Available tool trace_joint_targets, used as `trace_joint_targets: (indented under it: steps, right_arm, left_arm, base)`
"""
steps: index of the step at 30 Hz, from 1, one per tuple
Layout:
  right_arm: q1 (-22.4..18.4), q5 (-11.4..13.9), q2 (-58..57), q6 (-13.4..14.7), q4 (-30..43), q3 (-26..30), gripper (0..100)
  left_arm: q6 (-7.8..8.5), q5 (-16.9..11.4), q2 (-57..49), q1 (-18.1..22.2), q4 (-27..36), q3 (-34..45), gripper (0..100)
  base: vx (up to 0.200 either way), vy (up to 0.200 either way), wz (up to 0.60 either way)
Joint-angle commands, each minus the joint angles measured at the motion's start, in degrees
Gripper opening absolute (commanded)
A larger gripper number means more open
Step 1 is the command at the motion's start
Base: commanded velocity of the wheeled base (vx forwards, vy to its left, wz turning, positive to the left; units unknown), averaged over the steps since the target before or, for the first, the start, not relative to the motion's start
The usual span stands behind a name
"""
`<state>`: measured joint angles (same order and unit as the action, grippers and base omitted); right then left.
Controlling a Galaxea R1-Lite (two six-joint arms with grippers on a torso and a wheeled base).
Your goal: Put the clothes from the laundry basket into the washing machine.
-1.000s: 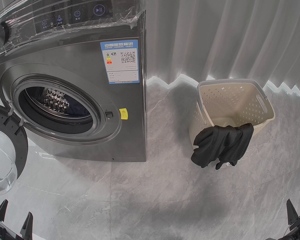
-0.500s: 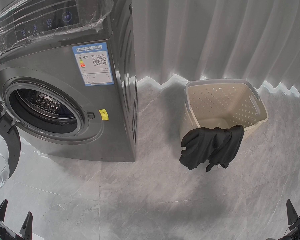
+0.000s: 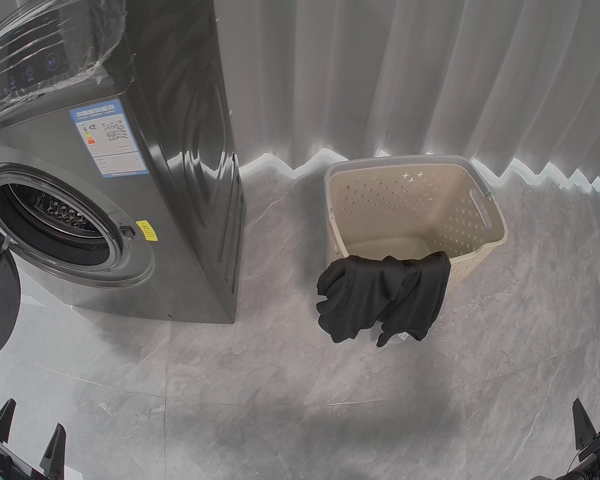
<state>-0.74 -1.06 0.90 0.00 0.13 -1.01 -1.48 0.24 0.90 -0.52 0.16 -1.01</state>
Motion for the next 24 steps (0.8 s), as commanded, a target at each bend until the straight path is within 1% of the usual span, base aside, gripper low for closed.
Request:
trace_joint_targets:
  steps: [1,4,12,24]
  right_arm:
    - [0.0,0.0,-0.8,0.0,0.0,1.0,100]
    - [0.0,0.0,-0.9,0.0,0.0,1.0,100]
    - [0.0,0.0,-0.9,0.0,0.0,1.0,100]
    - [-0.1,0.0,-0.7,0.0,0.0,1.0,100]
  left_arm:
    - [-0.02,0.0,-0.9,0.0,0.0,1.0,100]
    - [-0.28,0.0,-0.9,0.0,0.0,1.0,100]
    - [-0.19,0.0,-0.9,0.0,0.0,1.0,100]
    - [-0.28,0.0,-0.9,-0.1,0.0,1.0,100]
  base:
    - [0.000,-0.200,0.00]
    - [0.000,-0.200,0.00]
    - [0.000,-0.200,0.00]
    - [0.000,0.000,0.00]
